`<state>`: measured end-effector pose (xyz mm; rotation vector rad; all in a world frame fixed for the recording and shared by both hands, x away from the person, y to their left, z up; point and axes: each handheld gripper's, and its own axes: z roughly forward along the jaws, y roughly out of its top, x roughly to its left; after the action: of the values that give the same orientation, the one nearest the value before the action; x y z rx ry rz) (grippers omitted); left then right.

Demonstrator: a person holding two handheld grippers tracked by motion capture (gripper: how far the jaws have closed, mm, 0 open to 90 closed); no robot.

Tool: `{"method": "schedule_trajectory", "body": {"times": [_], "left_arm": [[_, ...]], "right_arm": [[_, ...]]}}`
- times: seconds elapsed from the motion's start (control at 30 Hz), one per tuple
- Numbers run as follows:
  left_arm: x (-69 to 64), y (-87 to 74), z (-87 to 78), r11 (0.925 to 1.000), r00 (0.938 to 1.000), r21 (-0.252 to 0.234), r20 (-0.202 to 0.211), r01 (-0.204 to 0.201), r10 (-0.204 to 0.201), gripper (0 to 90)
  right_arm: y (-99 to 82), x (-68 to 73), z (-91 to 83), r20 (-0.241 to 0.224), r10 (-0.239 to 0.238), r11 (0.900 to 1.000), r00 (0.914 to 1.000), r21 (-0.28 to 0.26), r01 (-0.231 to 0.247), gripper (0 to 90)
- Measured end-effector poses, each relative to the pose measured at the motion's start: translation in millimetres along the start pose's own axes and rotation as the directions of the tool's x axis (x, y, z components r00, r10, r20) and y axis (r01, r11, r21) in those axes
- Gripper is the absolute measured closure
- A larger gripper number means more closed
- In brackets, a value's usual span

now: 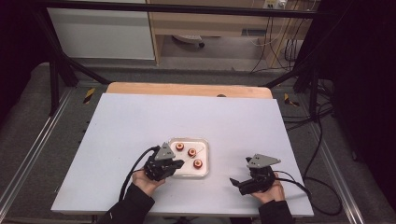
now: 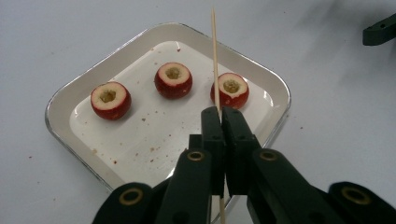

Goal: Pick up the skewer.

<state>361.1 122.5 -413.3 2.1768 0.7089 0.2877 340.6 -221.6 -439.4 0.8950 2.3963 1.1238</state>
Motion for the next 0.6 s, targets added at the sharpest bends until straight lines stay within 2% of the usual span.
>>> {"method": "schedule_trajectory", "body": {"times": [0.07, 0.1, 0.17, 0.2, 0.3, 0.53, 0.6], "left_arm": [[-0.4, 1.9, 0.1, 0.9999, 0.9999, 0.006, 0.008, -0.009, 0.009, 88.2], [-1.7, 3.5, 0.8, 0.9995, 0.9996, 0.018, 0.014, -0.026, 0.026, 88.2], [-2.5, 4.3, 1.1, 0.999, 0.9993, 0.025, 0.013, -0.036, 0.036, 88.2], [-3.2, 6.5, 1.8, 0.9982, 0.9987, 0.037, 0.019, -0.048, 0.048, 88.2], [-4.6, 11.4, 2.5, 0.9955, 0.9971, 0.06, 0.026, -0.074, 0.072, 88.2], [-10.5, 22.0, 5.1, 0.9906, 0.9933, 0.079, 0.038, -0.112, 0.109, 88.2], [-14.9, 27.1, 7.4, 0.9884, 0.991, 0.082, 0.05, -0.128, 0.124, 88.2]], "right_arm": [[2.0, 1.5, 0.1, 0.001, -0.01, 0.9999, 0.9999, 0.002, 0.01, 1.2], [6.4, 4.1, 0.7, 0.008, -0.038, 0.9993, 0.9993, 0.007, 0.038, 1.2], [8.8, 5.9, 1.3, 0.011, -0.052, 0.9986, 0.9986, 0.01, 0.052, 1.3], [13.8, 9.2, 2.4, 0.015, -0.08, 0.9967, 0.9967, 0.016, 0.08, 1.7], [21.8, 15.5, 4.5, 0.018, -0.121, 0.9925, 0.9925, 0.023, 0.12, 2.3], [38.7, 29.2, 9.2, 0.04, -0.238, 0.9709, 0.9705, 0.041, 0.236, 6.1], [43.2, 32.4, 10.3, 0.043, -0.276, 0.9605, 0.9602, 0.05, 0.274, 7.3]]}}
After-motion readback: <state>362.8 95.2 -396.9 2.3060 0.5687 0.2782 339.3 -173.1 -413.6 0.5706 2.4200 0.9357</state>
